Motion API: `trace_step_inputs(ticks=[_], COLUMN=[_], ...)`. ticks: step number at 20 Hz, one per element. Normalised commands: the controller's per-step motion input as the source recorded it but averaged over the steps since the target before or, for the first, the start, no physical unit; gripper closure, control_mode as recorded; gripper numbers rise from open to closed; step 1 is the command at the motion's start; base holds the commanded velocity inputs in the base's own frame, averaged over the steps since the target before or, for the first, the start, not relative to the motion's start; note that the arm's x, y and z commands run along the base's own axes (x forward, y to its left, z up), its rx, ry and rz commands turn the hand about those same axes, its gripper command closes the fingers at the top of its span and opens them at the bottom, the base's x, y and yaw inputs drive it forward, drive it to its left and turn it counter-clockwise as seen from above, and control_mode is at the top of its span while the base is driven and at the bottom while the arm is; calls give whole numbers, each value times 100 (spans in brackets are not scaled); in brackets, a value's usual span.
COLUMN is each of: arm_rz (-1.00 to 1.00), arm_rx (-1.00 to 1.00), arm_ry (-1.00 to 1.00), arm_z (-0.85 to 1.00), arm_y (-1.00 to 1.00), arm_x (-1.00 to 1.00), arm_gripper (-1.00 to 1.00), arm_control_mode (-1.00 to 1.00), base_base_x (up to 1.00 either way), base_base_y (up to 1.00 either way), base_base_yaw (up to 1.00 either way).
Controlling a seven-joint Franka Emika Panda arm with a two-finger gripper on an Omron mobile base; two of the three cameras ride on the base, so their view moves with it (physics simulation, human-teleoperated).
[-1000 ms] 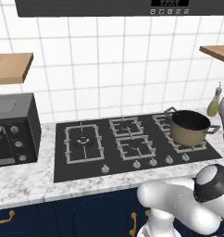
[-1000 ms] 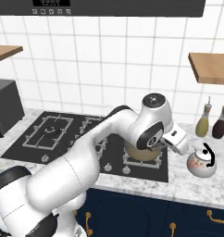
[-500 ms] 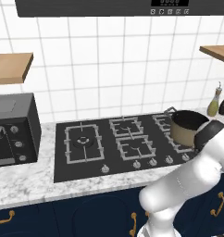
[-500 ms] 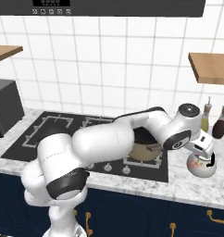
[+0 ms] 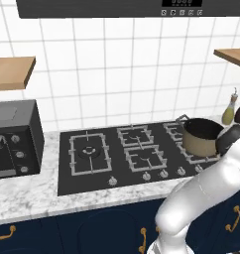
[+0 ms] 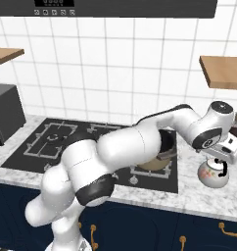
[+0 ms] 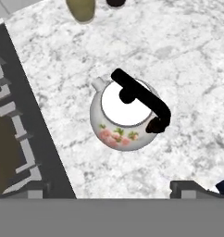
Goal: Pick the kettle from the counter and place it on a stove burner. Then turn the burner on.
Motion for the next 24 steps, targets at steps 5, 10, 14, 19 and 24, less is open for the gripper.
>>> trace_step_inputs(ticks=[5, 10, 14, 19, 24], arm_rz=[0, 3, 7, 13, 15], arm_rx=[-7, -10, 0, 0, 0], arm_ry=[5, 0, -2, -6, -10], arm_z=[-40, -49, -31, -47, -57], arm_y=[-17, -32, -41, -32, -9], arm_x=[1, 13, 21, 19, 37], arm_gripper=[-100, -100, -100, -100, 100], arm_control_mode=[-100, -100, -100, -100, -100], base_base_x=[0, 0, 0, 0, 0], base_base_y=[0, 0, 0, 0, 0], base_base_yaw=[0, 0, 0, 0, 0])
